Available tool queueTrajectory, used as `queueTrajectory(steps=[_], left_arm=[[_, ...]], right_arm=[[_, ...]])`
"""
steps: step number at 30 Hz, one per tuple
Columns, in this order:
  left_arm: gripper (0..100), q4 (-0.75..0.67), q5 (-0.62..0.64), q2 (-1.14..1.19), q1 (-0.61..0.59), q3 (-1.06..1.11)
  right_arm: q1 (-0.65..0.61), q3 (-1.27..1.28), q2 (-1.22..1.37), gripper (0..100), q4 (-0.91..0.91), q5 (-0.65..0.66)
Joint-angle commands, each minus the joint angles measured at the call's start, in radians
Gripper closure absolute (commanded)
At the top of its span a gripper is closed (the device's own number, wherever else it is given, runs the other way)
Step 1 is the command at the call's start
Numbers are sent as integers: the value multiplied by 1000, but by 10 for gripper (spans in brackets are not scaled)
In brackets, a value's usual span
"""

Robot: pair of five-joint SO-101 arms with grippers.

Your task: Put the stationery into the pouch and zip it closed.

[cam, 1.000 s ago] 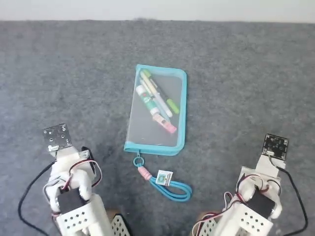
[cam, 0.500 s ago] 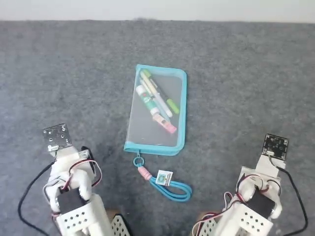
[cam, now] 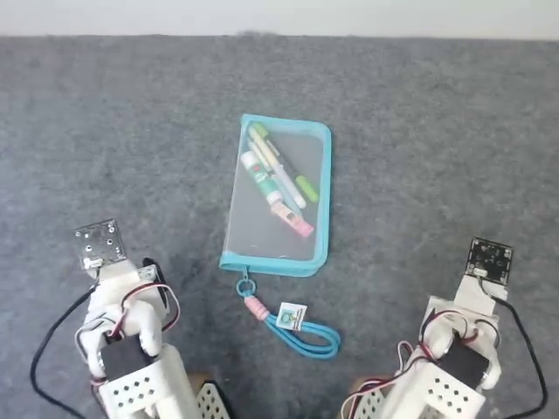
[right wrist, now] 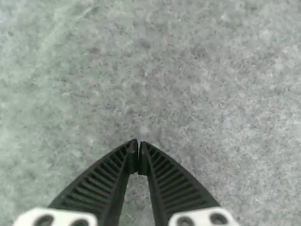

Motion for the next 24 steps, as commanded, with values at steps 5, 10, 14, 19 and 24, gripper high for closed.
queueTrajectory(steps=[5, 10, 14, 19, 24], left_arm=[[888, -14, -3, -21, 5, -13], [888, -15, -3, -21, 5, -13], [888, -14, -2, -21, 9, -15], [888, -14, -2, -21, 8, -15], [888, -21, -3, -21, 6, -15]], right_arm=[[10, 20, -13, 992, 4, 8], [10, 20, -13, 992, 4, 8], [10, 20, -13, 992, 4, 8], [10, 20, -13, 992, 4, 8], [10, 20, -13, 992, 4, 8]])
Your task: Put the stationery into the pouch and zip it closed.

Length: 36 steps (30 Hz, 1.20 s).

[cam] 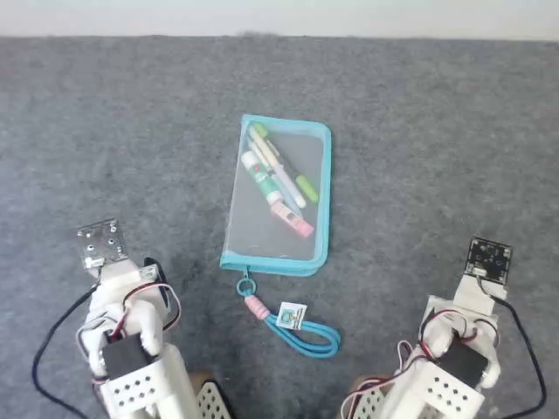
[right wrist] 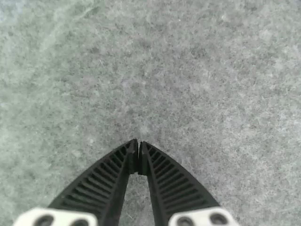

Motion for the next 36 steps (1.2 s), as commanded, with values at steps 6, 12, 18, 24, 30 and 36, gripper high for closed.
queueTrajectory(steps=[6, 12, 18, 24, 30, 36], left_arm=[[888, -15, -3, -21, 2, -15], [888, -15, -6, -21, 2, -15], [888, -5, -2, -18, 2, -15], [889, 86, -3, -20, 2, -15], [889, 91, -3, -20, 2, -15], [889, 91, -3, -20, 2, -15]], right_arm=[[10, 20, -13, 992, 4, 8], [10, 20, -13, 992, 4, 8], [10, 20, -13, 992, 4, 8], [10, 20, -13, 992, 4, 8], [10, 20, -13, 992, 4, 8], [10, 20, -13, 992, 4, 8]])
